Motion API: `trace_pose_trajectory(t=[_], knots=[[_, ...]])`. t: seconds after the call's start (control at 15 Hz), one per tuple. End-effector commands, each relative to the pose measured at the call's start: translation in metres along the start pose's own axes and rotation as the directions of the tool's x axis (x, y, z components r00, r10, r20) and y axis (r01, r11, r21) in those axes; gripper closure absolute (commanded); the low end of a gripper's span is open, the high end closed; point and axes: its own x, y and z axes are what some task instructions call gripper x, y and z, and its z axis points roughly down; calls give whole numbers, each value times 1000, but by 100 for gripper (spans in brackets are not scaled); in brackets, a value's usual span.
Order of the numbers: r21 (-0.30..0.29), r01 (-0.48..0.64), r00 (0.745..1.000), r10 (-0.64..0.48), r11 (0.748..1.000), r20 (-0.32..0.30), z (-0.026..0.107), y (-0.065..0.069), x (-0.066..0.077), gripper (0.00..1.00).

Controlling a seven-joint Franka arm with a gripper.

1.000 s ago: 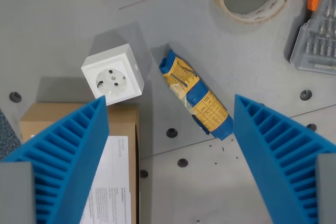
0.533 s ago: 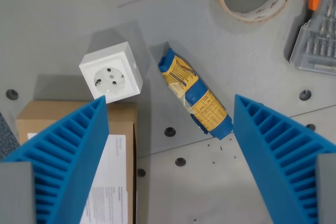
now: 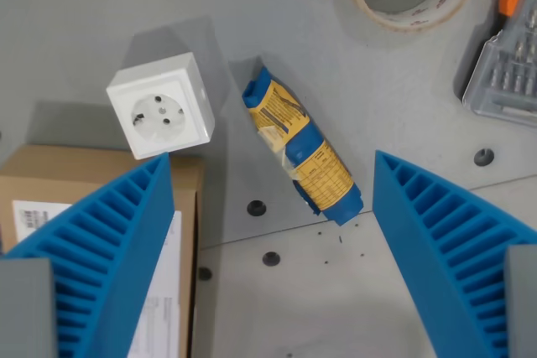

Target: Pick up the blue bag

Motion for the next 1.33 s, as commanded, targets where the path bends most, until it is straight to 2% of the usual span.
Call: trace_pose_trajectory(t=[0.07, 0.73, 1.33], knots=[[3, 159, 981, -158, 987, -109, 13, 8, -8, 0], [-36, 348, 928, -350, 937, -127, 60, 17, -28, 0], [-61, 497, 859, -501, 866, -107, 106, 24, -41, 0]])
